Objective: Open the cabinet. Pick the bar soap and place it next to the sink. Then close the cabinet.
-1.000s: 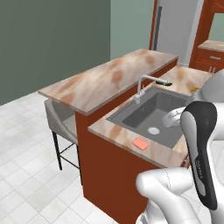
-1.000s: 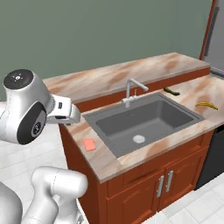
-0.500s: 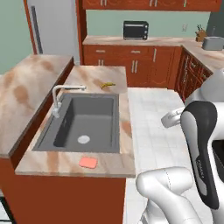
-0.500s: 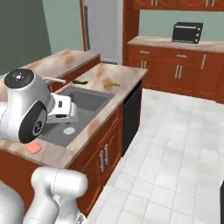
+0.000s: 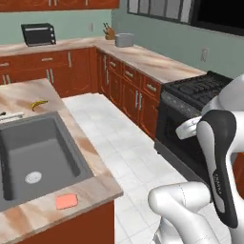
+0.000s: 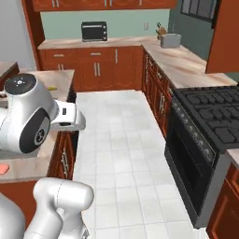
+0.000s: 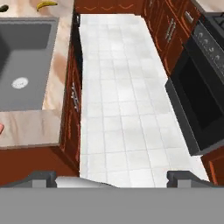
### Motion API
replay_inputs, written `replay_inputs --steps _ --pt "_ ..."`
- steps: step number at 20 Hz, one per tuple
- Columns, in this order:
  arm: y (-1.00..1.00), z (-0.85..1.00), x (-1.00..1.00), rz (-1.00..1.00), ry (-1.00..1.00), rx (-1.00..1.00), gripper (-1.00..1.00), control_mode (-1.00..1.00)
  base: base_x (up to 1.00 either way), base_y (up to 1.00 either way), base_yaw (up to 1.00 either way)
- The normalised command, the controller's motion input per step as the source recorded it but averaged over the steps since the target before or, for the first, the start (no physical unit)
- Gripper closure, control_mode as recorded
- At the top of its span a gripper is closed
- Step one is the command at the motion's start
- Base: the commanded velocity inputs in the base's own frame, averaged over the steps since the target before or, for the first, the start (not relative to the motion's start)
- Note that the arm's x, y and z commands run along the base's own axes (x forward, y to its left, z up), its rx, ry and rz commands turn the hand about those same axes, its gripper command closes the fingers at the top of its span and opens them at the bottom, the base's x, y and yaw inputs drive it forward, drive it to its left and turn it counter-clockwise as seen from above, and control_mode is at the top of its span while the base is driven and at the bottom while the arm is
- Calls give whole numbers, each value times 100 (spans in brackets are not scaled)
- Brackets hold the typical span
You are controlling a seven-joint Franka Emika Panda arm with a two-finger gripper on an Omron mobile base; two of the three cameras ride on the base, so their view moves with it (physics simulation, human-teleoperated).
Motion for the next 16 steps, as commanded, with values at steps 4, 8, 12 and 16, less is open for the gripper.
replay_inputs --steps 4,8,12,16 --pt "0 0 0 0 0 0 -100 100 0 12 -91" --pt "0 0 0 0 0 0 -100 100 0 15 -90" --pt "0 0 0 0 0 0 -100 100 0 9 -93" --pt "0 0 0 0 0 0 -100 100 0 3 -96"
